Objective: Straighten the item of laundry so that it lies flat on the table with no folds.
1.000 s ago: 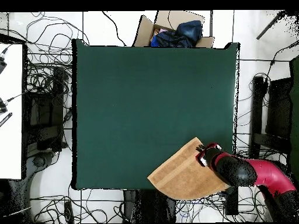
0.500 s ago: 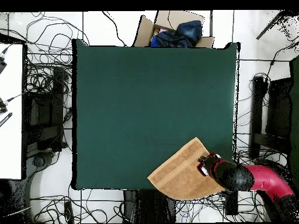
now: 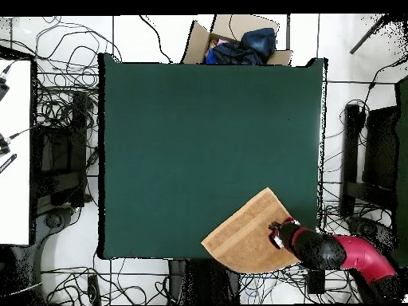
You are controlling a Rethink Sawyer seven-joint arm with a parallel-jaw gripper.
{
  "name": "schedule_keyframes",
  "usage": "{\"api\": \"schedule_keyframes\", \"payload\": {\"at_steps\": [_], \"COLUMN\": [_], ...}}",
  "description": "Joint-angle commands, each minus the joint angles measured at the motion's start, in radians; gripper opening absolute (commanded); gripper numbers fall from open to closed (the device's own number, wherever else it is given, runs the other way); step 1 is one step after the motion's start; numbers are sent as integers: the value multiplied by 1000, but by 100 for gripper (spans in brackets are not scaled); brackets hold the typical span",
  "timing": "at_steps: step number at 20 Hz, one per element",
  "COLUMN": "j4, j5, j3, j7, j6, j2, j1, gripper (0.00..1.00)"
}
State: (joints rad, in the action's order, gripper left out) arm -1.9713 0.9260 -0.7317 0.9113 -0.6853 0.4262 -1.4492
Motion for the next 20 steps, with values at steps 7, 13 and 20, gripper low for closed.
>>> {"api": "schedule_keyframes", "payload": {"at_steps": [7,13,20], "j4": [103,86,41], "j5": [111,77,14], "j3": [-25,-73,-118], "j7": [-309,-361,-361], "j6": [30,36,22], "j2": [-206,-245,-209], "j1": [-84,-138,-155], "gripper": [0,0,0]}}
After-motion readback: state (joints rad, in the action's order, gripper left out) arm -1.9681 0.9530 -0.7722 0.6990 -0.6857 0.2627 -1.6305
